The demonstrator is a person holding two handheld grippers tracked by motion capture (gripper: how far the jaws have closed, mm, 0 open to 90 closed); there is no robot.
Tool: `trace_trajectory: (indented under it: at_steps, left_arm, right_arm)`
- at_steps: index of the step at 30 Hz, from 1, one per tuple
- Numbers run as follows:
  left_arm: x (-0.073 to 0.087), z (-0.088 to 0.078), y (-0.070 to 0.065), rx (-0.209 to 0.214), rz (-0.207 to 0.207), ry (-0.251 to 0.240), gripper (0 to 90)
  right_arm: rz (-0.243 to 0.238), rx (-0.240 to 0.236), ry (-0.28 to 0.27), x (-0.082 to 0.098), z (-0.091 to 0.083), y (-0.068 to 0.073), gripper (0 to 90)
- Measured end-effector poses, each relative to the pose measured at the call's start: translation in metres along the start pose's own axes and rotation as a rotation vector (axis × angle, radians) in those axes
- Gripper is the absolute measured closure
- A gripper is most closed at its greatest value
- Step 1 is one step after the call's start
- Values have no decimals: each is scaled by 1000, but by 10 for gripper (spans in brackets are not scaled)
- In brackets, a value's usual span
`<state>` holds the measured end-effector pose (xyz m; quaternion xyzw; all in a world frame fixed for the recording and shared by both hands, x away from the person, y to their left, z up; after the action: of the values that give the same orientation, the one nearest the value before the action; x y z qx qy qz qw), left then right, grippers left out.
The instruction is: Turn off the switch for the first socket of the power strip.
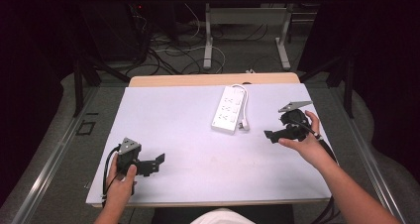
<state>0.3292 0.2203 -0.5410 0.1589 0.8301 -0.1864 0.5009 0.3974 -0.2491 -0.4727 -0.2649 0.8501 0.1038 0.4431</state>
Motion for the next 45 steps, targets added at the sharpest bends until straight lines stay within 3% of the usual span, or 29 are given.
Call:
trace_trajectory:
  at_steps: [14, 30, 37, 45]
  left_arm:
    - [0, -1, 0, 4, 1, 8, 3]
    - [0, 0, 0, 4, 3, 11, 3]
    - [0, 0, 0, 5, 2, 12, 3]
    - [0, 0, 0, 4, 3, 12, 3]
  right_arm:
    - [-29, -10, 32, -21, 9, -2, 143]
    - [32, -12, 64, -40, 20, -12, 153]
    - [41, -15, 67, -48, 23, -16, 177]
    - [19, -9, 80, -55, 27, -20, 218]
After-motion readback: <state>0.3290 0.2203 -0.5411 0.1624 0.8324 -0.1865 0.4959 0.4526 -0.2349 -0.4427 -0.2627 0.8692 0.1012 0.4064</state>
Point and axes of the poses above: each handheld gripper's, and its own axes: z roughly forward along the jaws, x roughly out of its underside, y roughly to its left, the point moved 2 cm from there along z, roughly forward along the jaws, and after that the axes turned 10 degrees about -y, right-handed, at the moved point
